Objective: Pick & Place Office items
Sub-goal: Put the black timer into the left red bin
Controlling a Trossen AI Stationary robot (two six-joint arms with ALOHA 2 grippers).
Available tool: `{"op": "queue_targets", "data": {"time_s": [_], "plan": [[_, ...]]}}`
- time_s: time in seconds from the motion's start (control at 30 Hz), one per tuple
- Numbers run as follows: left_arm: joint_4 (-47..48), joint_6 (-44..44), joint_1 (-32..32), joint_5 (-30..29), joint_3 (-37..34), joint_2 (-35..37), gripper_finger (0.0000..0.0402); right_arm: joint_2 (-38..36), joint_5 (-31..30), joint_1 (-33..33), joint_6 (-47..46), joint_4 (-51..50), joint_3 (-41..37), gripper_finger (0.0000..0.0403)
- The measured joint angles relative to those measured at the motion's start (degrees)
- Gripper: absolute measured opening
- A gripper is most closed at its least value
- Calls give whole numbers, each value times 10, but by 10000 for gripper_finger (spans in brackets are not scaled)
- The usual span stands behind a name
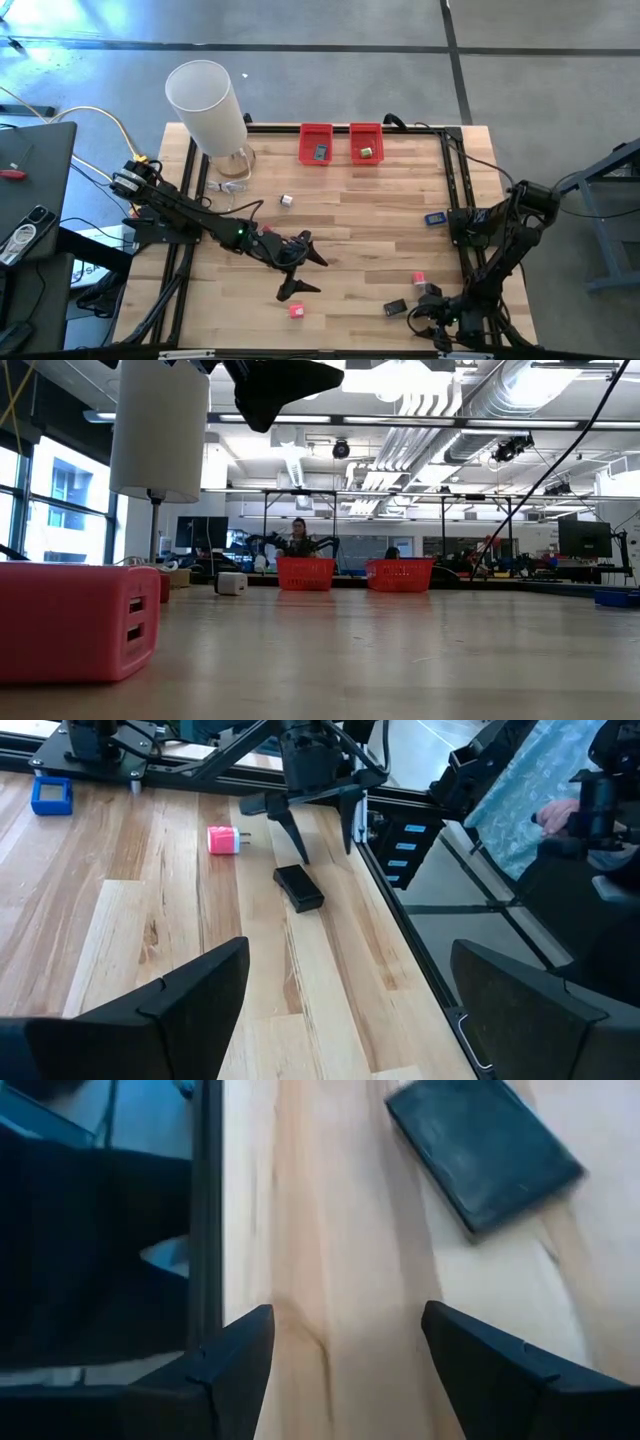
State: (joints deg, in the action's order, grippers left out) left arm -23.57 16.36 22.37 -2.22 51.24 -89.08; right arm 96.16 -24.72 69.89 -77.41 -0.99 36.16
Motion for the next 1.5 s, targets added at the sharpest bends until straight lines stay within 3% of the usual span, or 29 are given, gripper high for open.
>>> {"op": "queue_targets", "data": {"time_s": [0.9,1.5], "plan": [[0,-1,0,-14,0,0,337,-2,-50,-16,30,-107,4,252],[0,0,-2,-26,0,0,337,-1,-63,-71,141,-134,2,252]]}}
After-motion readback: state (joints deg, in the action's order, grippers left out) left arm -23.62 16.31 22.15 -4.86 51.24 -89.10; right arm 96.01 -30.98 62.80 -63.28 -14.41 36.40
